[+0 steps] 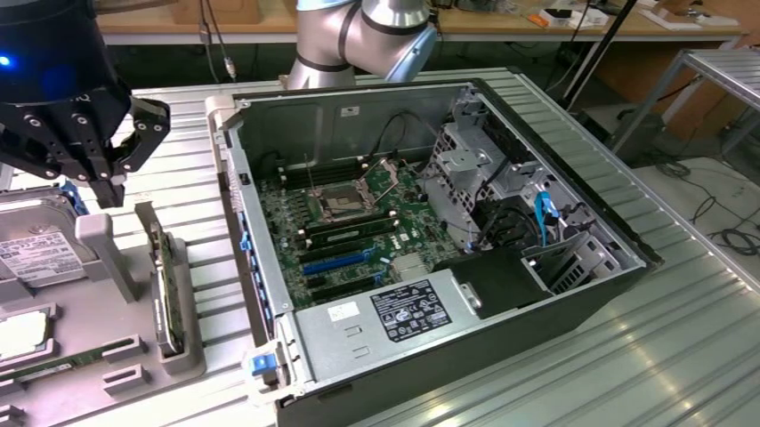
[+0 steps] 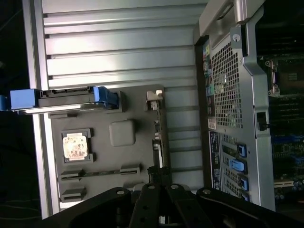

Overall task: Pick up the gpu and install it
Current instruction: 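Pick up the gpu and move the gpu toward the slot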

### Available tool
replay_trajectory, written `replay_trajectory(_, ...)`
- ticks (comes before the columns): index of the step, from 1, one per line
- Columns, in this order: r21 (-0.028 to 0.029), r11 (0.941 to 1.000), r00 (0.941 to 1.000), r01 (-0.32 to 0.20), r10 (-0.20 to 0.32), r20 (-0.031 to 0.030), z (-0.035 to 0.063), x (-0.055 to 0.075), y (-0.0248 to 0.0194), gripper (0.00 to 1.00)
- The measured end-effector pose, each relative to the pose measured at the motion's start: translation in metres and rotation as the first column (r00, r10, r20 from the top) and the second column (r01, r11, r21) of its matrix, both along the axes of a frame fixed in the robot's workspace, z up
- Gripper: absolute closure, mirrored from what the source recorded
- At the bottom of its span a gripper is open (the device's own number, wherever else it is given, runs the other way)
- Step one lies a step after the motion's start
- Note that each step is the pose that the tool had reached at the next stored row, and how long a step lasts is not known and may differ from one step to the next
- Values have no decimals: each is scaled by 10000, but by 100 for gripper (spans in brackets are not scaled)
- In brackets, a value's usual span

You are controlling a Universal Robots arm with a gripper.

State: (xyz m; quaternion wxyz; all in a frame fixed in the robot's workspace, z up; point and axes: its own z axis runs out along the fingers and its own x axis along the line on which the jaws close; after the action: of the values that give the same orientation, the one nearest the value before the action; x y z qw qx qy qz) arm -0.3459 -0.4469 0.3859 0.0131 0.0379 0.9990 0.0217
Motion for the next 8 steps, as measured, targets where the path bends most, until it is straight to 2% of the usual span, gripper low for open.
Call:
replay_trajectory(3, 0, 10000, 10000, 0, 0, 0, 0, 0, -20, 89)
replay_trajectory(8, 0, 10000, 10000, 0, 0, 0, 0, 0, -84, 89)
